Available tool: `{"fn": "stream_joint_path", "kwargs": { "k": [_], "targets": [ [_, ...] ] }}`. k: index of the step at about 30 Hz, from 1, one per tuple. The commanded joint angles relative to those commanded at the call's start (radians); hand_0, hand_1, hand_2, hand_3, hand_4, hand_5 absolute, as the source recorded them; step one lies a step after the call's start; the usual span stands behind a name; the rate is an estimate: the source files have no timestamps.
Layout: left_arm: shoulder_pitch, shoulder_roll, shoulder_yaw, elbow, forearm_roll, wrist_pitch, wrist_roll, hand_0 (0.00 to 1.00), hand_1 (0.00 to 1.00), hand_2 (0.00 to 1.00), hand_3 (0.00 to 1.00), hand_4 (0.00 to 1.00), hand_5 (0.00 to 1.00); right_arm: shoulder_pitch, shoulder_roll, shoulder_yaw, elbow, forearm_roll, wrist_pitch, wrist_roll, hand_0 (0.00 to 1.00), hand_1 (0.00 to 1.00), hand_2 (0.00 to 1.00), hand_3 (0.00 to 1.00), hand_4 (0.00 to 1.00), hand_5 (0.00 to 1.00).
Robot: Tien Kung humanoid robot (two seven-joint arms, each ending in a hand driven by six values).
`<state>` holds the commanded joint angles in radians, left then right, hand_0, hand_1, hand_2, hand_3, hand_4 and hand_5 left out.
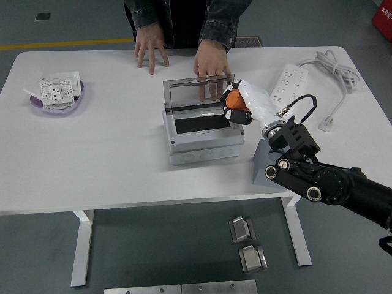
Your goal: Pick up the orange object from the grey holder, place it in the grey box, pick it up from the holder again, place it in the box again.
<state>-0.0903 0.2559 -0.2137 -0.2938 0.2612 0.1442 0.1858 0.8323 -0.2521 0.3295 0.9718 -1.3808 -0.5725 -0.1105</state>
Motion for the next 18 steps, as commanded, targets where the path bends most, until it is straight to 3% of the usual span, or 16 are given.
{"fn": "stream_joint_path", "kwargs": {
  "k": [18],
  "targets": [
    [-0.009, 0.012, 0.035, 0.006, -0.033, 0.001, -0.002, 0.658, 0.656, 0.615, 0.648, 0.632, 0.452, 0.142, 0.073, -0.211, 0.034, 0.053, 0.042, 0.003, 0.002, 0.033, 0.237, 0.230, 0.036, 0.043]
  ]
}}
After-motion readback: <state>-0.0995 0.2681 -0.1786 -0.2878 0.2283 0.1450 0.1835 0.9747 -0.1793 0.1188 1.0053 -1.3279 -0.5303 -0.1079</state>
